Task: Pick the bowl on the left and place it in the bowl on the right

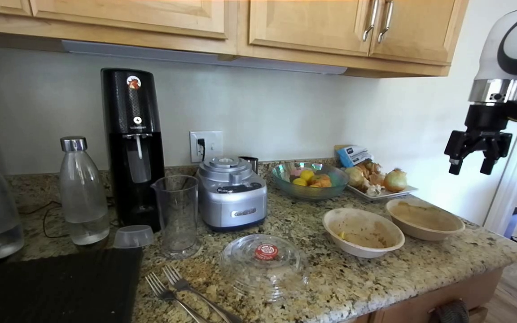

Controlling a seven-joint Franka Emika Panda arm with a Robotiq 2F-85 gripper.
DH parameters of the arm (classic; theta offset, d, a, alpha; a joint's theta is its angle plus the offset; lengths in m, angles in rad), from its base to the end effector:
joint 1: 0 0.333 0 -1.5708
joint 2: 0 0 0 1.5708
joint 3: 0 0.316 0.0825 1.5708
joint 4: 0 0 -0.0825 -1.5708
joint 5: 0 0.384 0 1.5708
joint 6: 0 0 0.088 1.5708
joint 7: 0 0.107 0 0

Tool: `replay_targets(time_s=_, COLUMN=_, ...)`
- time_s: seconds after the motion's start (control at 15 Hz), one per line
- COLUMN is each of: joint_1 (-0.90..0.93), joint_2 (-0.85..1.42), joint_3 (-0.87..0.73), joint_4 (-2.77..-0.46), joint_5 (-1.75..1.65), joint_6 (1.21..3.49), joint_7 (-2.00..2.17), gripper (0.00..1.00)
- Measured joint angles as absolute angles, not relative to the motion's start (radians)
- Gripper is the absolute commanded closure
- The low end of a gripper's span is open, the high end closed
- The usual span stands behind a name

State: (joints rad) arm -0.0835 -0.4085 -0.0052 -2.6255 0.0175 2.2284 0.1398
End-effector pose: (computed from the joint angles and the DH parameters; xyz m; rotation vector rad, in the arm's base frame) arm 0.3942 -0.0344 0.3844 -3.1030 0.3721 -0.0171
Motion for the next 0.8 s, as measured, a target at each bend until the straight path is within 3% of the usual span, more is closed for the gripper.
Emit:
replay_targets(time_s=0.53, joint_1=-0.067, joint_2=-0.383, joint_3=0.005, joint_4=-2.635, joint_5=0.111, joint_6=2.239, joint_7=0.162, gripper=0.0)
replay_targets(time_s=0.8, joint_1=-0.032, joint_2=-0.325, joint_3=0.067, joint_4=-2.687, joint_5=0.194, joint_6=2.389, joint_7=0.294, gripper=0.0)
